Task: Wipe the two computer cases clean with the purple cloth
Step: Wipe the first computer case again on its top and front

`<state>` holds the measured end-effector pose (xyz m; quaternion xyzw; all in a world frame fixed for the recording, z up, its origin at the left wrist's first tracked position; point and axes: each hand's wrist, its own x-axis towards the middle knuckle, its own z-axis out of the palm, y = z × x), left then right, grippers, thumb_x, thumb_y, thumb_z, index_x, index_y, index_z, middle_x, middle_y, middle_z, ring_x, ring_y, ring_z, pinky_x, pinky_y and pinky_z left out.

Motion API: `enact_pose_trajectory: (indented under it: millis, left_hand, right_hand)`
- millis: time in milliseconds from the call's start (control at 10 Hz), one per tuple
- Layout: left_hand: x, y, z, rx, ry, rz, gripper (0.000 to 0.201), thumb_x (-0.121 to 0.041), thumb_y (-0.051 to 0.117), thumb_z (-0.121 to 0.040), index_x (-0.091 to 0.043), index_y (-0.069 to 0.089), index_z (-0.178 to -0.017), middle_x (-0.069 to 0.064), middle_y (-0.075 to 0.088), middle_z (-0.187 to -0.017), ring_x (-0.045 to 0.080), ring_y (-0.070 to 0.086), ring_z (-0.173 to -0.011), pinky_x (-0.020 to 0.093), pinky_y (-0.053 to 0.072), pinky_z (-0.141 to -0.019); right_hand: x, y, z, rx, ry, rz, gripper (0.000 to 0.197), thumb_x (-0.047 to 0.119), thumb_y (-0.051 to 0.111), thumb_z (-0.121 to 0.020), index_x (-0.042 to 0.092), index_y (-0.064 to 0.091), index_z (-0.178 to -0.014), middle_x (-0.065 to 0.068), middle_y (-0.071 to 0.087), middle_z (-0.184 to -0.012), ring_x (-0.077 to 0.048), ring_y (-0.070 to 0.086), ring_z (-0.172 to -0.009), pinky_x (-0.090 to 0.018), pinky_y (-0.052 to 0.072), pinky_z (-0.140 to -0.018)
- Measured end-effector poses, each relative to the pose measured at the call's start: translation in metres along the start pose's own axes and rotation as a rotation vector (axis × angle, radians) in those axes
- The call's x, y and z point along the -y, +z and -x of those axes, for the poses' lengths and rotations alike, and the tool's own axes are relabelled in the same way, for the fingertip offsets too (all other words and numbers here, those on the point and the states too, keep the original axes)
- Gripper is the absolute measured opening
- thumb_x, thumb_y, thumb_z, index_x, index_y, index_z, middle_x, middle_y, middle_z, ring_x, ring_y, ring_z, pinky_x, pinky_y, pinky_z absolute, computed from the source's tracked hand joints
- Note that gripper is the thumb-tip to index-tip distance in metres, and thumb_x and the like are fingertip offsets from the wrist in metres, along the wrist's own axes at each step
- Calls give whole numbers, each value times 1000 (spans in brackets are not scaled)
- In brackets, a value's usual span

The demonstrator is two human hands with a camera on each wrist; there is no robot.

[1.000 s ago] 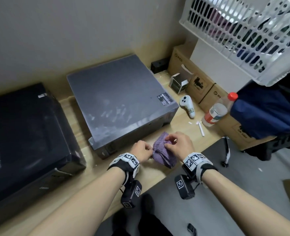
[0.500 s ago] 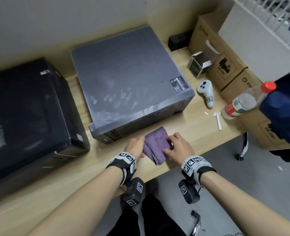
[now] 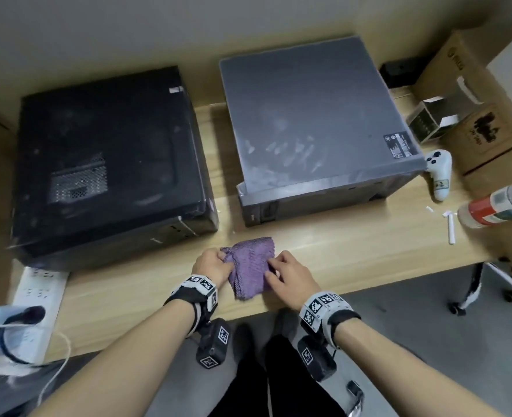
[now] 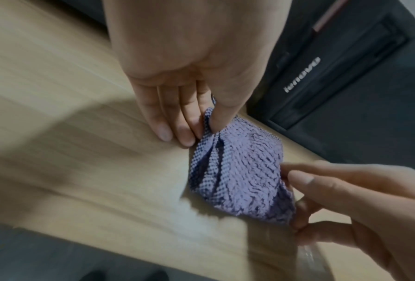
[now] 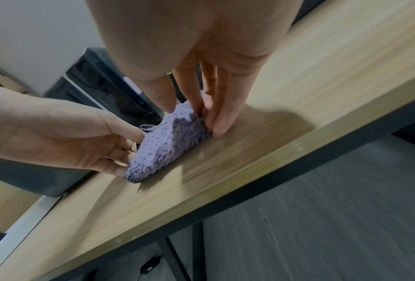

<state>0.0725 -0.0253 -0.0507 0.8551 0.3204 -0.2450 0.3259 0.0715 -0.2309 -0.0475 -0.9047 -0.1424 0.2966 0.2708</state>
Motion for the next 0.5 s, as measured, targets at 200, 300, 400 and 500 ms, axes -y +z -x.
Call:
enact_pose_trajectory:
  millis: [200,300,400,500]
  left_hand:
    - [22,-23,4,-38,-11,47,23,-18,66,-79,-18,56,-59,2,65,-73,26,60,-77,25,39,-64]
    - [23,-30,12,-48,-30,77,13,-21,65,-80,-23,59,-69,2,69,-90,27,62,-88,25,43,-74]
    - [18,-39,18,-54,-9,61,7,-21,62,-82,-26,61,-87,-1,64,-97,26,61,-96,25,42,-77]
    - [10,-56,20,-71,56,52,9,-23,58,-84,-27,65,-89,-3,67,-97,25,62,-97,26,47,-80]
  right_hand:
    - [23,11,-4,31,-27,38,32,34,48,-97,14,60,-120,-6,48,-109,-29,58,-96,-34,44,-88]
    - [27,8,-3,41,-16,66,34,33,49,-97,14,61,-123,-7,50,-110,-28,58,-97,-35,45,-89]
    - [33,-3,-6,48,-17,101,32,33,48,-97,16,64,-118,-6,51,-104,-28,58,-96,-35,46,-86]
    - [41,-21,-9,3,-31,94,25,32,50,-95,16,68,-100,-5,55,-93,-30,60,-94,-31,42,-76]
